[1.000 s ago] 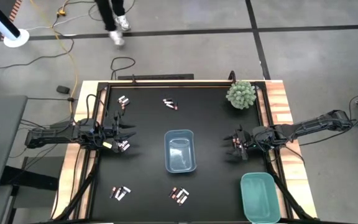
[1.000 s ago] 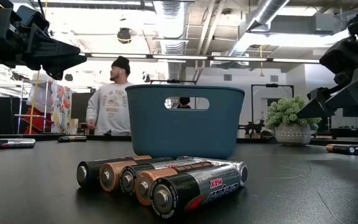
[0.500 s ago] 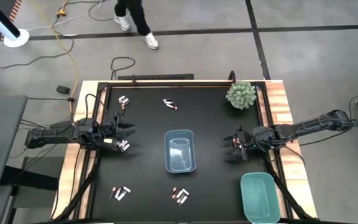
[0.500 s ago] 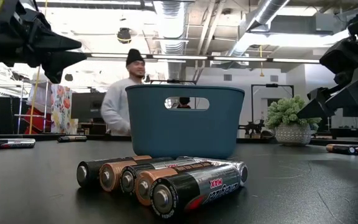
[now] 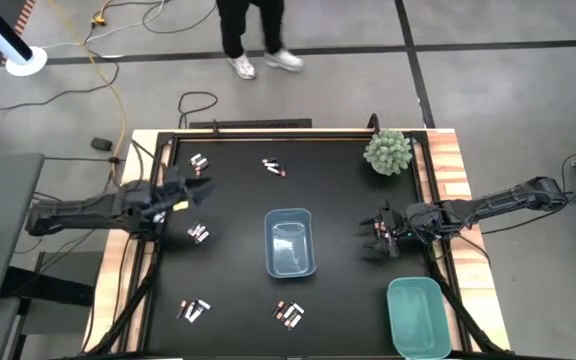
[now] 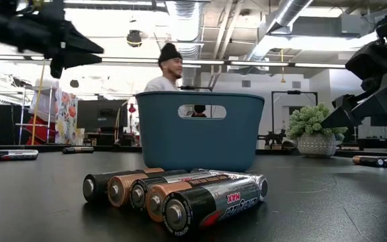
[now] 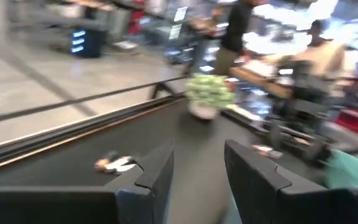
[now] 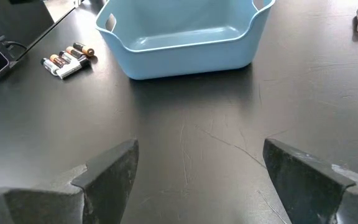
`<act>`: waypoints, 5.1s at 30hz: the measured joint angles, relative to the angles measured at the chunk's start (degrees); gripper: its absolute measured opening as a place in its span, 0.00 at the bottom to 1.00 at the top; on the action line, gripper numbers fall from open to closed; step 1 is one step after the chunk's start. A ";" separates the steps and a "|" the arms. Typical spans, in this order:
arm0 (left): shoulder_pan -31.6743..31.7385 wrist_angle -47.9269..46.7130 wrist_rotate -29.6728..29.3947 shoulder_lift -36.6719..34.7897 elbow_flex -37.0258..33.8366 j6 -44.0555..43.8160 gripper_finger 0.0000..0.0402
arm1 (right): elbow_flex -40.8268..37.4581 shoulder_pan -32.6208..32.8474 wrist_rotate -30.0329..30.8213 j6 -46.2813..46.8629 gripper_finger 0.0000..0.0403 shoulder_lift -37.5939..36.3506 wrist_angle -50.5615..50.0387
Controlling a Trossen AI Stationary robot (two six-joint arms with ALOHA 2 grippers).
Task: Sort batteries
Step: Adjust the blue bin
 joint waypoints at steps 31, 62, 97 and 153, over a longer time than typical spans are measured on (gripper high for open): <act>19.59 -18.99 20.96 68.58 57.18 1.11 0.28 | -0.01 -0.01 0.00 0.00 0.90 0.02 0.02; 12.50 -34.27 17.14 65.04 57.63 10.34 0.28 | -0.01 -0.06 0.01 0.00 0.90 0.02 0.28; -11.90 -40.32 4.62 61.60 57.20 -7.19 0.28 | -0.01 -0.39 0.21 -0.52 0.90 0.02 0.45; 0.93 -41.05 22.54 82.29 65.48 21.14 0.52 | -0.01 -0.36 0.04 10.51 0.90 0.04 0.44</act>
